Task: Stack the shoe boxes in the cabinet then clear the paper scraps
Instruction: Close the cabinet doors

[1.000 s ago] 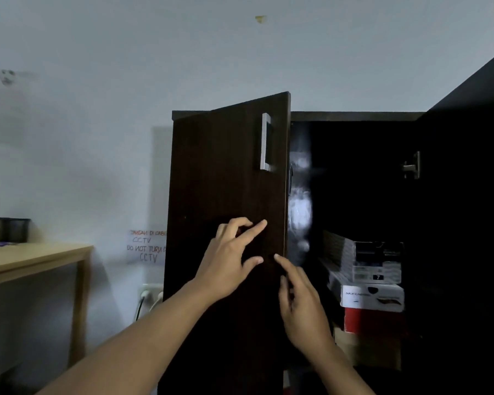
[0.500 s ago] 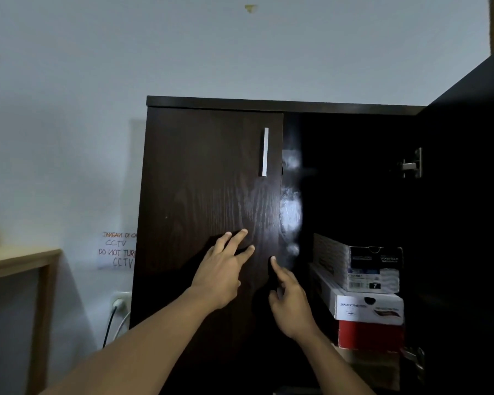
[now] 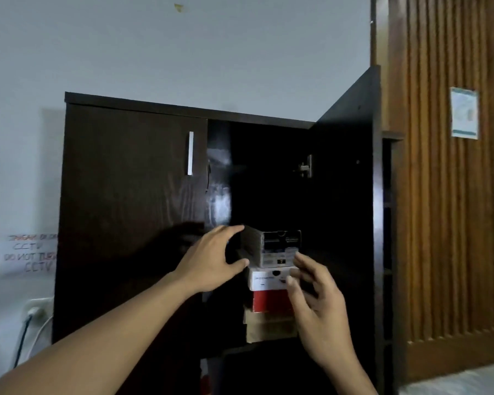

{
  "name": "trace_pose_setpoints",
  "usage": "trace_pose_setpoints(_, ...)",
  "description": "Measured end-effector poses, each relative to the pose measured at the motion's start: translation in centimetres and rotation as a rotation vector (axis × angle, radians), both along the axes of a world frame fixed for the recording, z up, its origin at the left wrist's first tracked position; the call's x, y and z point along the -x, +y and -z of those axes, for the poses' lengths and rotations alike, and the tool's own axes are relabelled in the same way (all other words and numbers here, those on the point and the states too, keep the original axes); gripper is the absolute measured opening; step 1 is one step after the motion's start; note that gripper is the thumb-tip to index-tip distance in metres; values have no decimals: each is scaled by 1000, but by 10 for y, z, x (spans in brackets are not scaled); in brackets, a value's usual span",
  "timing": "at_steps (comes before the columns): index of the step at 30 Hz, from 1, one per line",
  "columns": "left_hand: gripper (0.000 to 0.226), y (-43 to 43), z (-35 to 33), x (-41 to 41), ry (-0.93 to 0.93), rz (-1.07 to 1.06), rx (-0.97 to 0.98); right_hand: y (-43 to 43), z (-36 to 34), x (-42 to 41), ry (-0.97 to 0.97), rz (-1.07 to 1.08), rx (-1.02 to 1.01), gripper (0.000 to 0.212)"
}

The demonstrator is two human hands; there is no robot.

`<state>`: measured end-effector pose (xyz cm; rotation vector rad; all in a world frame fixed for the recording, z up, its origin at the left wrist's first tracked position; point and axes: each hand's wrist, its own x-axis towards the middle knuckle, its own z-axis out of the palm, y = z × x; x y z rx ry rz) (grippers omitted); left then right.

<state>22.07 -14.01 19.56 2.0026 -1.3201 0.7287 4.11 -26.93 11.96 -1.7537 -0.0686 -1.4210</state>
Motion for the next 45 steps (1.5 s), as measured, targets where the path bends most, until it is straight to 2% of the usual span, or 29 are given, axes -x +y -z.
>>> trace_pose_setpoints(4,74,-40,-18,74,-18,182,11,-24,-6,76,-125,292,70,27)
trace_pose_setpoints(8,76,-74,-15,133,-40,292,1,-66,-5,102,-76,358,-42,16)
trace_pose_setpoints(11,86,-91,-7,158,-78,295,-15,-91,-1,105,42,250,-121,12)
trace_pose_setpoints(15,94,-98,-6,167,-126,251,-18,-98,-2,103,92,-8,-182,19)
trace_pose_setpoints(19,96,-95,-9,163,-183,200,-8,-98,-2,95,138,-151,-256,20)
trace_pose_setpoints(22,92,-86,-9,156,-215,134,22,-90,0,80,154,-202,-257,22)
trace_pose_setpoints(27,89,-53,-5,125,-157,93,90,-63,1,35,168,-202,-185,27)
trace_pose_setpoints(29,91,-34,-4,107,-135,73,84,-53,3,11,190,-173,-138,38)
trace_pose_setpoints(32,95,-9,-3,78,-130,2,78,-43,7,-28,265,-108,-40,65)
trace_pose_setpoints(37,111,14,4,26,-93,-139,-4,-28,7,-86,343,18,91,73)
trace_pose_setpoints(42,113,10,14,-18,-198,-344,-41,-23,6,-131,412,200,178,89)
trace_pose_setpoints(45,117,2,23,-40,-178,-396,-66,-24,7,-150,484,278,220,97)
